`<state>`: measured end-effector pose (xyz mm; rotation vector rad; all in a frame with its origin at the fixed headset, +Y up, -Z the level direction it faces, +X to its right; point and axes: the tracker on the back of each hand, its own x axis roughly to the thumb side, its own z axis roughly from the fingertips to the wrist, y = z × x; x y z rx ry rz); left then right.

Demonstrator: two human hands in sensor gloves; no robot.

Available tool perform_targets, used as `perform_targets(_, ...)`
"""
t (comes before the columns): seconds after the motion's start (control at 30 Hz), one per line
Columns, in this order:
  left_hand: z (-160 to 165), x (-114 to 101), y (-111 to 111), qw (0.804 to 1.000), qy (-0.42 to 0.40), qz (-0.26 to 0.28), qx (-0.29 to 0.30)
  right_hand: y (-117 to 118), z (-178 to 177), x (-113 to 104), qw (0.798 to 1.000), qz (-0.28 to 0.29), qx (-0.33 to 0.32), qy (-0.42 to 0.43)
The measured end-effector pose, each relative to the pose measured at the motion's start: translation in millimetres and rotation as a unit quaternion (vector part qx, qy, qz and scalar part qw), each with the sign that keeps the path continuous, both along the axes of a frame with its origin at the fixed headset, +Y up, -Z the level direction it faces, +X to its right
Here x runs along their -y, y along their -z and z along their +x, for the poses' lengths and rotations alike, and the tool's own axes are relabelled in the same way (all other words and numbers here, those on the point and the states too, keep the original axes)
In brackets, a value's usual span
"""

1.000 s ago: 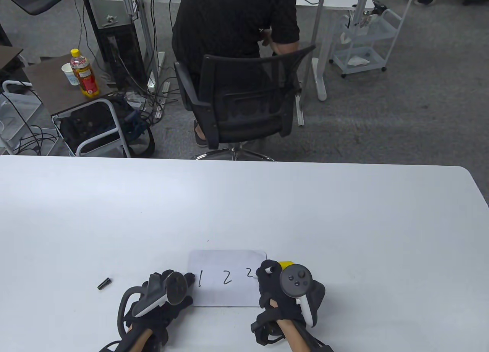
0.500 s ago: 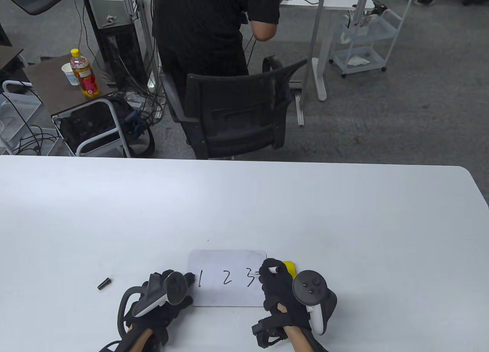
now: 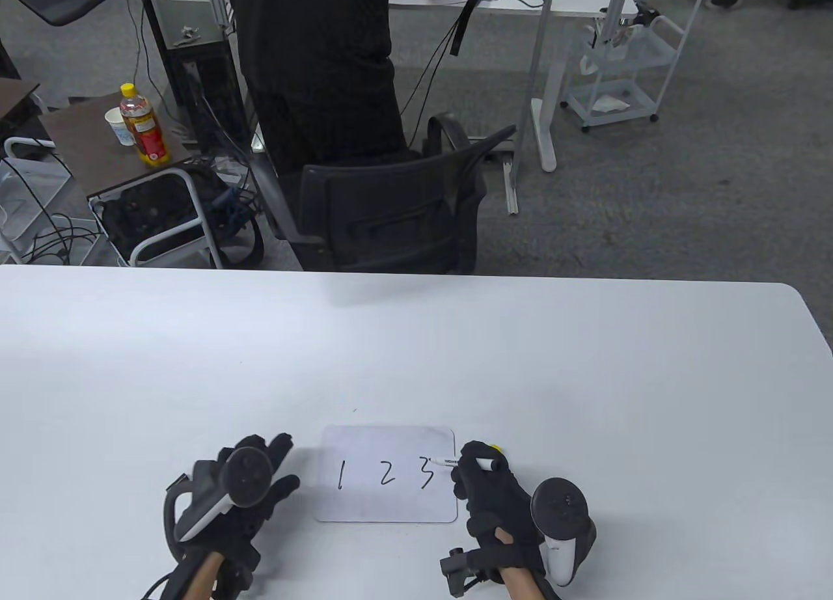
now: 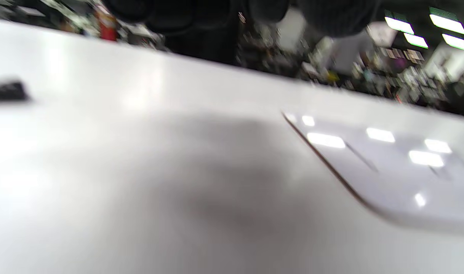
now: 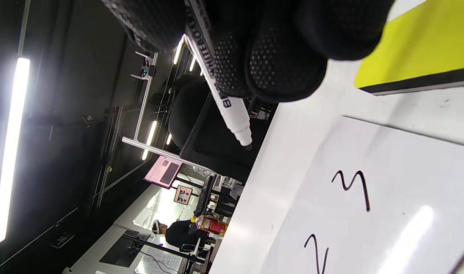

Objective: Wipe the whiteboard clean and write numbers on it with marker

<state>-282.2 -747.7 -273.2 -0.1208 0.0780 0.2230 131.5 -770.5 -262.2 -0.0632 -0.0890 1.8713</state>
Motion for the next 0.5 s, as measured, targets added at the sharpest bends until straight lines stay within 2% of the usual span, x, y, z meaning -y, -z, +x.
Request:
perform_targets(0.1,-42.5,-14.1,-8.8,0.991,-0.019,0.050,-0.122,0.0,0.7,-0.5,1.000,0.001,0.000,0.003)
perform_targets(0.17,-63.5,-15.8,-11.8,0.984,-0.036,0.065,-0.165,-0.1,0.7,-0.7,1.000,0.000,-0.003,0.010)
perform_targets(0.33,-94.6,-2.8,-12.4,0.973,-0.012,0.004,-0.230,-0.5,1.7,-2.6,1.000,0.004,-0.006,0.013)
perform_targets(0.5,-100.5,14.8,-8.2,0.965,-0.030,-0.060,-0.255,-0.2,4.2,-4.4,1.000,0.009,-0.009,0.001)
